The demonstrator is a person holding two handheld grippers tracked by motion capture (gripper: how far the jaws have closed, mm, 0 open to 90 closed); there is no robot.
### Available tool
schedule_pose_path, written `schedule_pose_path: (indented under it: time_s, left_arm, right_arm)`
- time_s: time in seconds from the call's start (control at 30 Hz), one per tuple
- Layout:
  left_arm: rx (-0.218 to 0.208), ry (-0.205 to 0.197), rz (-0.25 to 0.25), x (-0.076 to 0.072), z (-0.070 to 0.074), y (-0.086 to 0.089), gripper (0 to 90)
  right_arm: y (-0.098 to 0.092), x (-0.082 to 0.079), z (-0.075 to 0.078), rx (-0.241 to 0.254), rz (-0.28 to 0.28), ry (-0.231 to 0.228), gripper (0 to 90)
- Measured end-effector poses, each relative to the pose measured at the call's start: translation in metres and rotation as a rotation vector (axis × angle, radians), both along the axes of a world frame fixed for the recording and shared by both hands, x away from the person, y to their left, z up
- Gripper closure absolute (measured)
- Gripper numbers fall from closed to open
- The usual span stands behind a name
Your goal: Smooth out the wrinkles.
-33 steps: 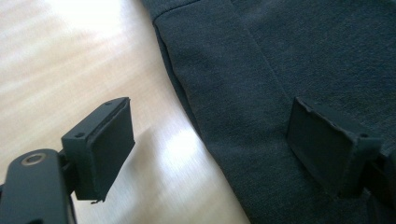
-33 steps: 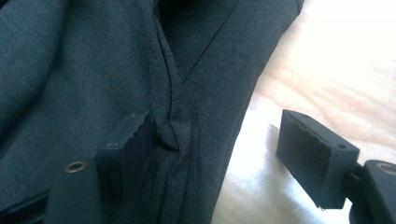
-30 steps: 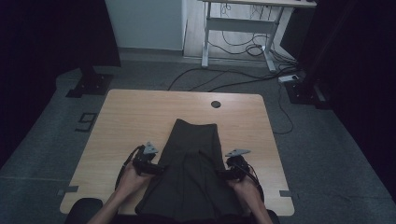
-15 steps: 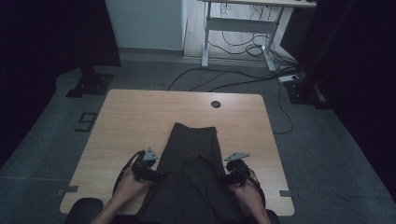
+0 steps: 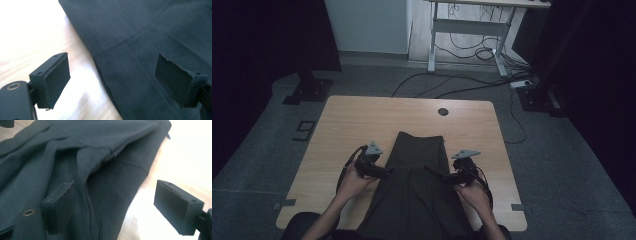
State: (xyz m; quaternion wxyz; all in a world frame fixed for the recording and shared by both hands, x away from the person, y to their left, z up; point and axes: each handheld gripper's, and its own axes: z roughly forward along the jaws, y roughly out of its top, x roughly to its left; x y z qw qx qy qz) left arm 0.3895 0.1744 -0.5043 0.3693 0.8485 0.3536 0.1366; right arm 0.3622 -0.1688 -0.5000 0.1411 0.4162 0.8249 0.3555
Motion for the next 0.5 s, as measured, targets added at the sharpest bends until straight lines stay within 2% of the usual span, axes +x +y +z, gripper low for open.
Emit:
schedule_pose_path:
  time_s: [0.03,0.13,0.17,0.27,0.5]
  left_arm:
    - [0.0,0.0,0.0,0.0,0.0,0.0,12.2]
    - [0.015,-0.006,0.002,0.014,0.005,-0.004,12.2]
    - [0.015,-0.006,0.002,0.014,0.005,-0.004,12.1]
    - [0.008,-0.002,0.014,0.029,0.009,-0.007,12.2]
    - [0.007,0.002,0.021,0.049,0.011,-0.014,13.9]
  right_arm:
    - [0.0,0.0,0.0,0.0,0.0,0.0,17.7]
    - [0.009,0.013,0.007,-0.002,0.002,-0.007,17.5]
    - [0.009,0.013,0.007,-0.002,0.002,-0.007,17.5]
    - [0.017,0.028,0.012,-0.006,0.003,-0.008,17.5]
    - [0.031,0.05,0.018,-0.014,-0.01,-0.015,17.5]
